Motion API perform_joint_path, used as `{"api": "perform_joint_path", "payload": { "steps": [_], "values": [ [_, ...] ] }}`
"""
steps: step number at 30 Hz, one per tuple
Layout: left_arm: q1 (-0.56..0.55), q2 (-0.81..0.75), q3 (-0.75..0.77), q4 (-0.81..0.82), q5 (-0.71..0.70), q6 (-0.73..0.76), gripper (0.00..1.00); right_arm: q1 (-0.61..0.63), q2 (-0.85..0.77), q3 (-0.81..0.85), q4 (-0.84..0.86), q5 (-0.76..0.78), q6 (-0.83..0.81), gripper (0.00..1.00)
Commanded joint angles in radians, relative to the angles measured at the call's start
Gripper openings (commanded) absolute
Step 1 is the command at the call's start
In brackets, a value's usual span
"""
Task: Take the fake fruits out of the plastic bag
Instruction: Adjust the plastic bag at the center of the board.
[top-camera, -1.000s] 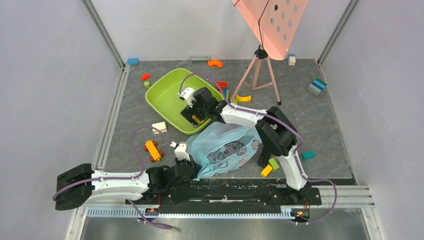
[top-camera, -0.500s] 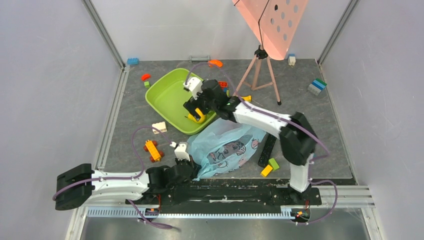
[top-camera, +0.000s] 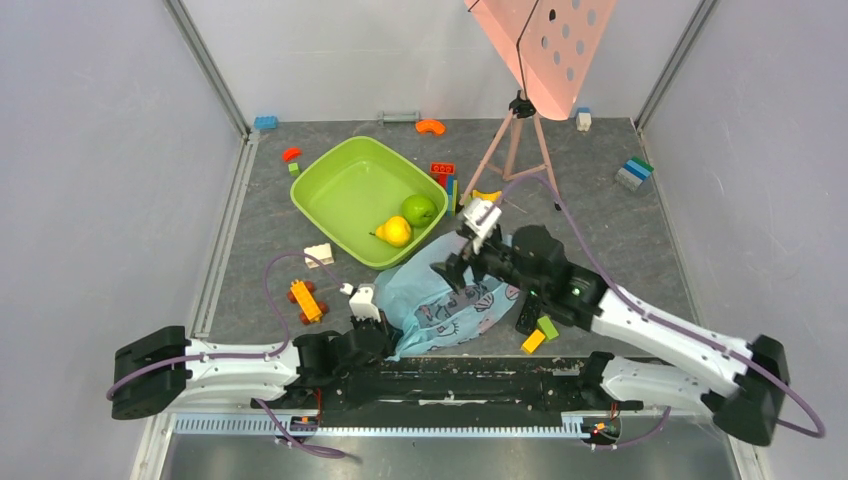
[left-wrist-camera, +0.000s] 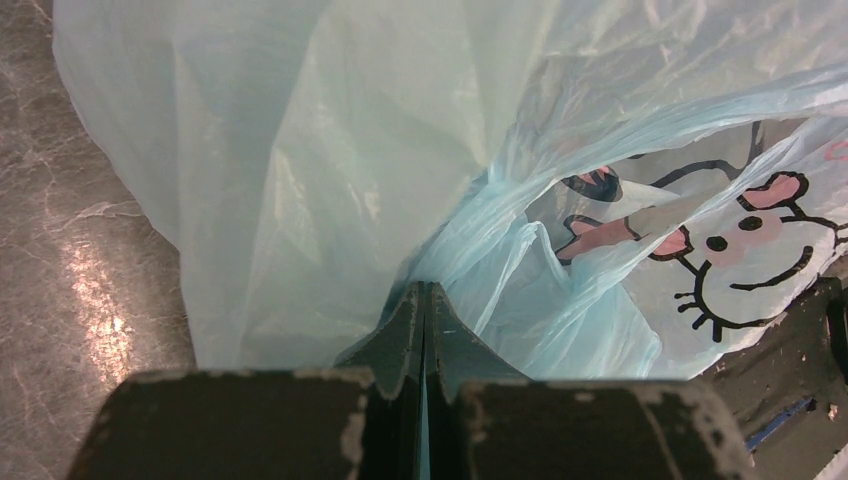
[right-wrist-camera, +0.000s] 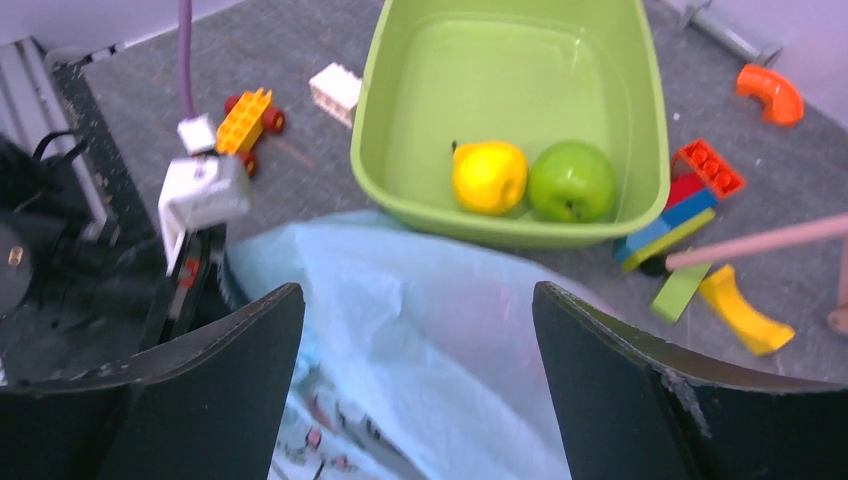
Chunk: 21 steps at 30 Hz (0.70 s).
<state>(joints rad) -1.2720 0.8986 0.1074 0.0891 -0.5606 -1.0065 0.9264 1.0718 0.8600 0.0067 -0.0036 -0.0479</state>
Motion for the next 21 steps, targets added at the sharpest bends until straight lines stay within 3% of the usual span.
{"api": "perform_joint_path", "payload": {
  "steps": [1, 7, 12, 17, 21],
  "values": [
    [-0.003, 0.02, 0.0, -0.045, -0.03, -0.021, 0.02, 0.014, -0.179, -0.139, -0.045, -0.027, 0.046, 0.86],
    [-0.003, 0.02, -0.001, -0.045, -0.032, -0.023, 0.02, 0.015, -0.41, -0.3, -0.111, -0.047, 0.093, 0.84],
    [-0.002, 0.023, -0.001, -0.045, -0.033, -0.026, 0.02, 0.016, -0.577, -0.416, -0.058, -0.143, 0.153, 0.85],
    [-0.001, 0.025, 0.0, -0.045, -0.033, -0.027, 0.02, 0.017, -0.637, -0.457, -0.014, -0.254, 0.207, 0.85],
    [-0.002, 0.024, 0.0, -0.045, -0.033, -0.027, 0.02, 0.015, -0.656, -0.402, 0.003, -0.155, 0.221, 0.93]
  ]
}}
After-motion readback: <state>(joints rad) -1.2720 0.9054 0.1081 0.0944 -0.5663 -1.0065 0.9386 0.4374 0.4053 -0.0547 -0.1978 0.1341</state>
